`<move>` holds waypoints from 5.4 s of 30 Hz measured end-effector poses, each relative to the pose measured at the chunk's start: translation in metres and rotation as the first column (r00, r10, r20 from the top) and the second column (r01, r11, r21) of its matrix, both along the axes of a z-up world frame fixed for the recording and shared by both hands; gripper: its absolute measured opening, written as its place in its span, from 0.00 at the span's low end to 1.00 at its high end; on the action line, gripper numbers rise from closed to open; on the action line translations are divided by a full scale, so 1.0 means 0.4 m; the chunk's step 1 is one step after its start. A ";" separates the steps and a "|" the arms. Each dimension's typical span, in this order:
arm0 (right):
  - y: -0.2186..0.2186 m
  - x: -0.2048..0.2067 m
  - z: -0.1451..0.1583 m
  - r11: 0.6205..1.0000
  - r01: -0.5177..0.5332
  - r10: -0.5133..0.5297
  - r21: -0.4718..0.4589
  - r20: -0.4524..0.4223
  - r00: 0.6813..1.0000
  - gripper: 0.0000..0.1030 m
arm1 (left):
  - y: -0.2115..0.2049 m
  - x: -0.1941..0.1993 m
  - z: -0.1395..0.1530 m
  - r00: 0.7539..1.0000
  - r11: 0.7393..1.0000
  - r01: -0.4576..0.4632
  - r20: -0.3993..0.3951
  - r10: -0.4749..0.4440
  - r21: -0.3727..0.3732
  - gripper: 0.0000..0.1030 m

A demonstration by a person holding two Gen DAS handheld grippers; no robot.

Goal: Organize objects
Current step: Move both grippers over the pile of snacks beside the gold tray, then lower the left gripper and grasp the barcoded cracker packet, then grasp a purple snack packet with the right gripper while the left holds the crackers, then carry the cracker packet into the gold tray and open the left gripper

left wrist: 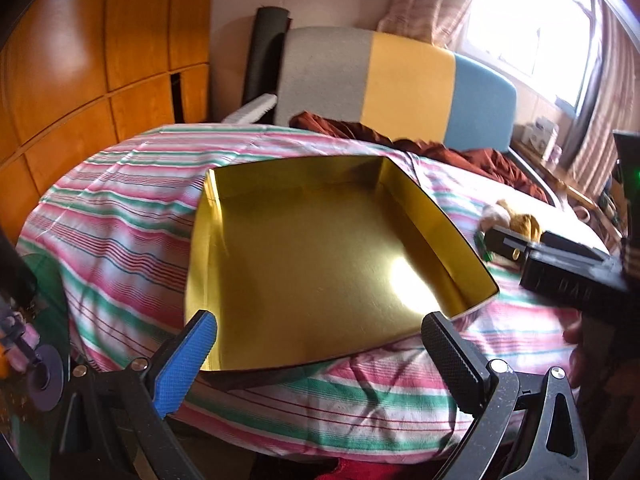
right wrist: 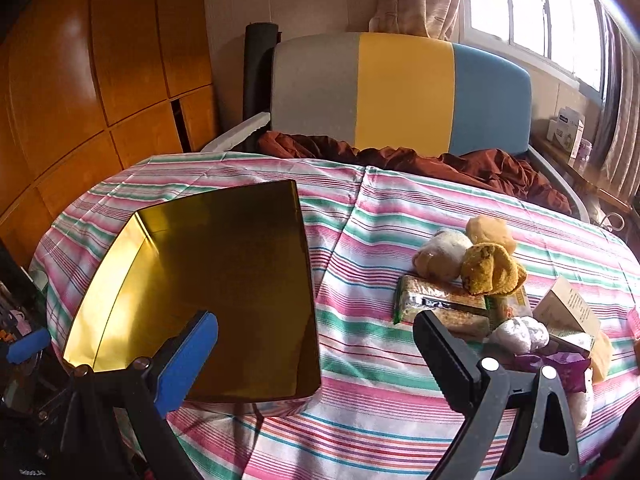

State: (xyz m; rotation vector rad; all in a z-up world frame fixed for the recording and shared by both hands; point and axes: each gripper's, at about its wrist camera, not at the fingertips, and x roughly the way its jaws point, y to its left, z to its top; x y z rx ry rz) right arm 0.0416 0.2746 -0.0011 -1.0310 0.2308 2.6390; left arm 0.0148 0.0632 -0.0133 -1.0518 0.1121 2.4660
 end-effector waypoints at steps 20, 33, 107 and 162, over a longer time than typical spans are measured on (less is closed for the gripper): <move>0.567 0.220 0.062 0.878 0.469 -0.472 -0.090 -0.003 0.882 0.97 | 0.167 -0.009 0.027 0.965 0.964 0.264 -0.007 -0.264 -0.018 1.00; 0.665 0.298 0.004 0.791 0.554 -0.575 -0.261 -0.006 0.818 0.97 | 0.392 0.011 0.030 0.898 0.892 0.437 -0.002 -0.440 -0.113 1.00; 0.671 0.269 -0.040 0.802 0.463 -0.473 -0.377 0.072 0.878 0.97 | 0.775 0.086 -0.186 0.727 0.704 0.687 0.158 -0.668 -0.180 0.48; 0.279 0.146 -0.130 0.978 -0.059 0.135 -0.199 0.394 0.909 0.32 | 0.425 0.062 0.009 0.865 0.863 0.502 -0.033 -0.501 0.059 0.47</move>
